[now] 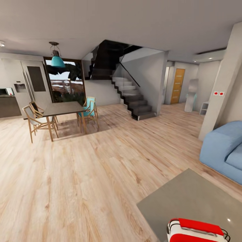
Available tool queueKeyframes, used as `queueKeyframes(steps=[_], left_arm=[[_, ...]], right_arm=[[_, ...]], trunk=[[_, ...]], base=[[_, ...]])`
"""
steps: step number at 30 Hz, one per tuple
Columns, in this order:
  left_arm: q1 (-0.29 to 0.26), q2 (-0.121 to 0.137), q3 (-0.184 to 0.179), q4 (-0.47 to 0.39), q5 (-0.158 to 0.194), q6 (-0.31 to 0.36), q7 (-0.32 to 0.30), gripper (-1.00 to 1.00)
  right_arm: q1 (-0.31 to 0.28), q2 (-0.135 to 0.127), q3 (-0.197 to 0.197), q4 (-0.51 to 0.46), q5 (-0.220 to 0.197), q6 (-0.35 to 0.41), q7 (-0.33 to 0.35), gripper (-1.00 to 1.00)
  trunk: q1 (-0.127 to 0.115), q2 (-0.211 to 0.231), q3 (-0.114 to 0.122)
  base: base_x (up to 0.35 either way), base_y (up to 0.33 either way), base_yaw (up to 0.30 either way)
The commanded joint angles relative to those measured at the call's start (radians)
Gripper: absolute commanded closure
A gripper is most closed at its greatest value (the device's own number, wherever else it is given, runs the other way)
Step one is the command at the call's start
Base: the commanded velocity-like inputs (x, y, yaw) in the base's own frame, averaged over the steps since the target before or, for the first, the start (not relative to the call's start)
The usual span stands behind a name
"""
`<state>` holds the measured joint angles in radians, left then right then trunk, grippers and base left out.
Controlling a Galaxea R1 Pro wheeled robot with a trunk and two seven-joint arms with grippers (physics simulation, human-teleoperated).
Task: Turn on the radio receiver that's on the table in the living room.
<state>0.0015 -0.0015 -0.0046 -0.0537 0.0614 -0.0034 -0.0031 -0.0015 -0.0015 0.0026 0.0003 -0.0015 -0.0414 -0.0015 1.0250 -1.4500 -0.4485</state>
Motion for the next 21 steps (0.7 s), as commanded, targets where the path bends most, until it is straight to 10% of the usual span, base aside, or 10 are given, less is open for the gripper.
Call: queueKeyframes(steps=[1,21], left_arm=[[0.000,0.000,0.000,0.000,0.000,0.000,0.000,-1.00],[0.000,0.000,0.000,-0.001,0.000,-0.001,0.000,-1.00]], right_arm=[[0.000,0.000,0.000,0.000,0.000,0.000,0.000,-1.00],[0.000,0.001,-0.001,0.000,-0.003,0.001,0.000,-1.00]], trunk=[[0.000,0.000,0.000],[0.000,0.000,0.015]], base=[[0.322,0.000,0.000],[0.033,0.000,-0.205]])
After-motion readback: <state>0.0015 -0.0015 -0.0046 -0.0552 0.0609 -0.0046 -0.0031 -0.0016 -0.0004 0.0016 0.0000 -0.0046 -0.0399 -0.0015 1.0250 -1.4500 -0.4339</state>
